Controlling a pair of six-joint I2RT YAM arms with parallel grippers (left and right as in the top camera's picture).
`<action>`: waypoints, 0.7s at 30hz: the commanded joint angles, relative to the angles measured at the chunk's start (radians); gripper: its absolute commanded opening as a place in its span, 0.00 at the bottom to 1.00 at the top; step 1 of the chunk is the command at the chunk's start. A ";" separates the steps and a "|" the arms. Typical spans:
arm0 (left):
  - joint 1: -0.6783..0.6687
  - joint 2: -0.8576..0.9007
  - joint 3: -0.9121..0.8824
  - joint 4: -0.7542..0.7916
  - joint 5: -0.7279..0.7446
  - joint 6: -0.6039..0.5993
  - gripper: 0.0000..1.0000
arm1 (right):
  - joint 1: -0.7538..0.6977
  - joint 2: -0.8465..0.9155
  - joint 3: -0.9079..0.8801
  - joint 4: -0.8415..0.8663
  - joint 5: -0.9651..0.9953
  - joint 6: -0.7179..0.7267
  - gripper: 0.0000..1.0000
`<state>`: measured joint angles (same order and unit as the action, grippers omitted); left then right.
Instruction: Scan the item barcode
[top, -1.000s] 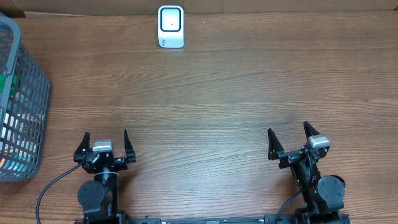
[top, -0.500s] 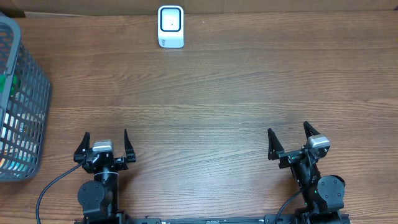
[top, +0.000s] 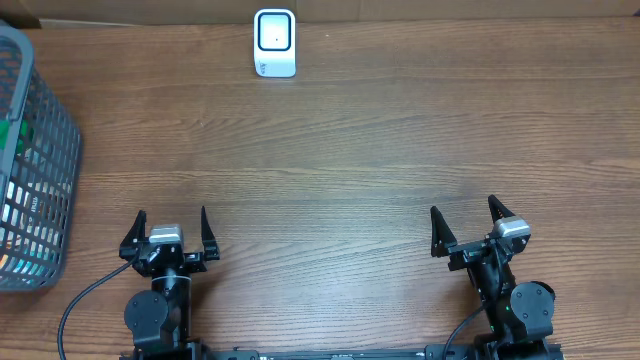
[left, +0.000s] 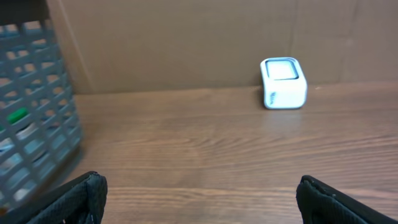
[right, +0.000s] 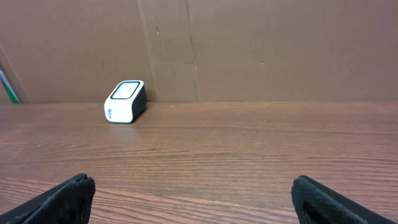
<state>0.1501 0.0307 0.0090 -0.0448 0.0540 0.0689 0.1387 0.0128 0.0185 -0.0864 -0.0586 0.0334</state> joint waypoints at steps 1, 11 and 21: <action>-0.003 0.009 0.038 0.003 0.044 -0.079 1.00 | -0.003 -0.010 -0.010 0.006 0.013 0.005 1.00; -0.003 0.362 0.574 -0.285 0.045 -0.121 1.00 | -0.003 -0.010 -0.010 0.006 0.013 0.005 1.00; -0.003 0.958 1.336 -0.893 0.079 -0.185 0.99 | -0.003 -0.010 -0.010 0.006 0.013 0.005 1.00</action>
<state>0.1501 0.8253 1.0973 -0.7971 0.0971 -0.0845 0.1390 0.0120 0.0185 -0.0837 -0.0586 0.0334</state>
